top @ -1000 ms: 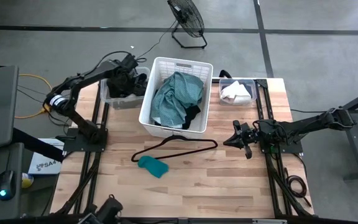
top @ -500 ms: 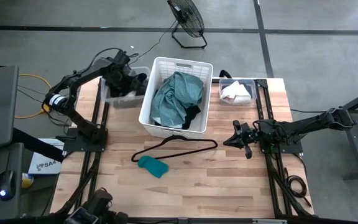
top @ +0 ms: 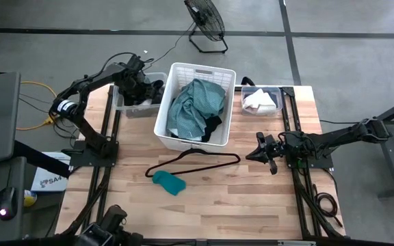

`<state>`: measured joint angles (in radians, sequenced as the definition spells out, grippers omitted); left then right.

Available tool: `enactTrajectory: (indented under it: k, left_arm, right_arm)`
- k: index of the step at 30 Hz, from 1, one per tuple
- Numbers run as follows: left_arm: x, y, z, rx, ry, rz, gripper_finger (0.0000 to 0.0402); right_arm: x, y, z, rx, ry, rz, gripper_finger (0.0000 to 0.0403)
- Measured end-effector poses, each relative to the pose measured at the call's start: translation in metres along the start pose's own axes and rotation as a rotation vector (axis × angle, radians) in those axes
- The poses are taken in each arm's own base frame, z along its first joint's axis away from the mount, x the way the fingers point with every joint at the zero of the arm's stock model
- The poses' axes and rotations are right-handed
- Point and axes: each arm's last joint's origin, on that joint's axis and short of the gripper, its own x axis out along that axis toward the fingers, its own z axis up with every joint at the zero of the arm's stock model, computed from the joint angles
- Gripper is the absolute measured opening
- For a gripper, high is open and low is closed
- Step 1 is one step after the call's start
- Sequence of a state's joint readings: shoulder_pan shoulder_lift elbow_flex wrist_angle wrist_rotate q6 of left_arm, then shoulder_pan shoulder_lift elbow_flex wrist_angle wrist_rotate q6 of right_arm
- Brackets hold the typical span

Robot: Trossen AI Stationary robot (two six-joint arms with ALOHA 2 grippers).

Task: Pick & Place Cloths
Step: Put the black boxer shorts into the left transparent bin

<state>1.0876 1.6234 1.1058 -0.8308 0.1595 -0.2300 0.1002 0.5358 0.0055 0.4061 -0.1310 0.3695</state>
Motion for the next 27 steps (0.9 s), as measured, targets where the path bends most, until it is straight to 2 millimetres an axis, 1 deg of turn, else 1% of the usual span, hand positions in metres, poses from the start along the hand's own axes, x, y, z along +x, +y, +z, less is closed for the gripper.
enactTrajectory:
  k: [4, 11, 20, 27]
  left_arm:
    - [-0.014, -0.002, -0.001, 0.020, -0.011, -0.005, 0.0090]
    - [-0.053, -0.009, -0.004, 0.033, -0.063, -0.026, 0.0090]
    - [-0.080, -0.010, -0.019, 0.059, -0.097, -0.033, 0.0090]
    - [-0.105, -0.011, -0.030, 0.112, -0.200, -0.049, 0.0090]
  right_arm:
    - [0.000, 0.000, 0.000, 0.000, -0.001, 0.000, 0.0003]
    - [0.000, 0.000, 0.000, 0.000, 0.000, 0.000, 0.0003]
    - [0.000, 0.000, 0.000, 0.000, -0.001, 0.000, 0.0003]
    - [0.000, 0.000, 0.000, 0.000, -0.001, 0.000, 0.0003]
